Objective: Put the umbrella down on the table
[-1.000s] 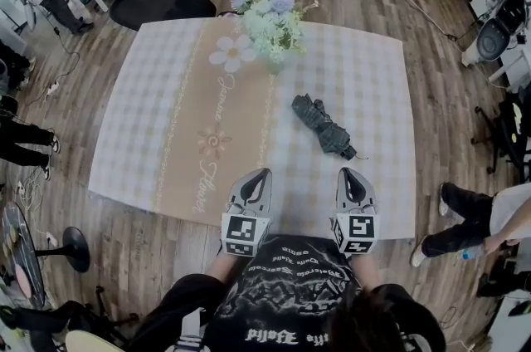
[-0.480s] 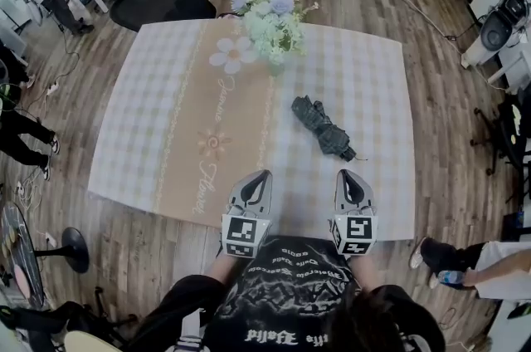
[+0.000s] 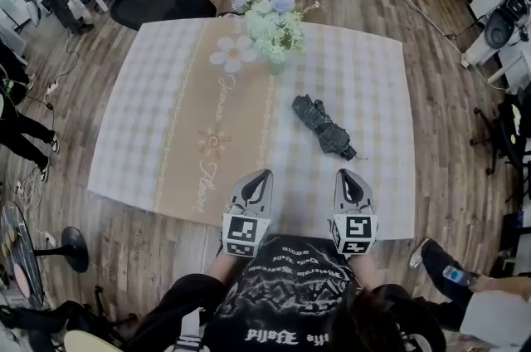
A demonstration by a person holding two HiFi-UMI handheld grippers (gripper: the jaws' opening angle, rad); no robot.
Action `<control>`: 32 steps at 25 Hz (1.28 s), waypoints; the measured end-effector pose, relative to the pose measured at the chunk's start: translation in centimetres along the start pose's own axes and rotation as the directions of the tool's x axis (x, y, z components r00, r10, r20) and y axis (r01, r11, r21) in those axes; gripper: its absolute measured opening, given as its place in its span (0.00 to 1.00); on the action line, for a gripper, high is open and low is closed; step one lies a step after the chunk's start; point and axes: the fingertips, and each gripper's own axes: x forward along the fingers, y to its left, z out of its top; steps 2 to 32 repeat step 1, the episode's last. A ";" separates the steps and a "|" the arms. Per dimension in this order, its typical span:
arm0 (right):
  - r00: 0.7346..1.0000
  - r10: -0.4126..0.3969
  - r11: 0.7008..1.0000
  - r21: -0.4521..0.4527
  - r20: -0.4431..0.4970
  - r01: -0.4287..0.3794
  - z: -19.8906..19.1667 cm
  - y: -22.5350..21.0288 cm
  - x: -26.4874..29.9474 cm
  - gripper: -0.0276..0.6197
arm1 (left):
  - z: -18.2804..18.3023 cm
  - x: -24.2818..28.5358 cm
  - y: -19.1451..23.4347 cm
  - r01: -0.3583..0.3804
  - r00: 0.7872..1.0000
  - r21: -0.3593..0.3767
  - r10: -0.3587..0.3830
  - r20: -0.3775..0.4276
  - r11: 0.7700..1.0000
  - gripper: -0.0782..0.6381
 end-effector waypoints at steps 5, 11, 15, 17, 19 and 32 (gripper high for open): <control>1.000 0.001 1.000 -0.001 -0.001 -0.001 0.0 0.1 0.0 0.05 | 0.0 0.0 0.0 0.001 1.000 0.000 -0.001 0.001 1.000 0.14; 1.000 0.001 1.000 -0.001 -0.001 -0.001 0.0 0.1 0.0 0.05 | 0.0 0.0 0.0 0.001 1.000 0.000 -0.001 0.001 1.000 0.14; 1.000 0.001 1.000 -0.001 -0.001 -0.001 0.0 0.1 0.0 0.05 | 0.0 0.0 0.0 0.001 1.000 0.000 -0.001 0.001 1.000 0.14; 1.000 0.001 1.000 -0.001 -0.001 -0.001 0.0 0.1 0.0 0.05 | 0.0 0.0 0.0 0.001 1.000 0.000 -0.001 0.001 1.000 0.14; 1.000 0.001 1.000 -0.001 -0.001 -0.001 0.0 0.1 0.0 0.05 | 0.0 0.0 0.0 0.001 1.000 0.000 -0.001 0.001 1.000 0.14; 1.000 0.001 1.000 -0.001 -0.001 -0.001 0.0 0.1 0.0 0.05 | 0.0 0.0 0.0 0.001 1.000 0.000 -0.001 0.001 1.000 0.14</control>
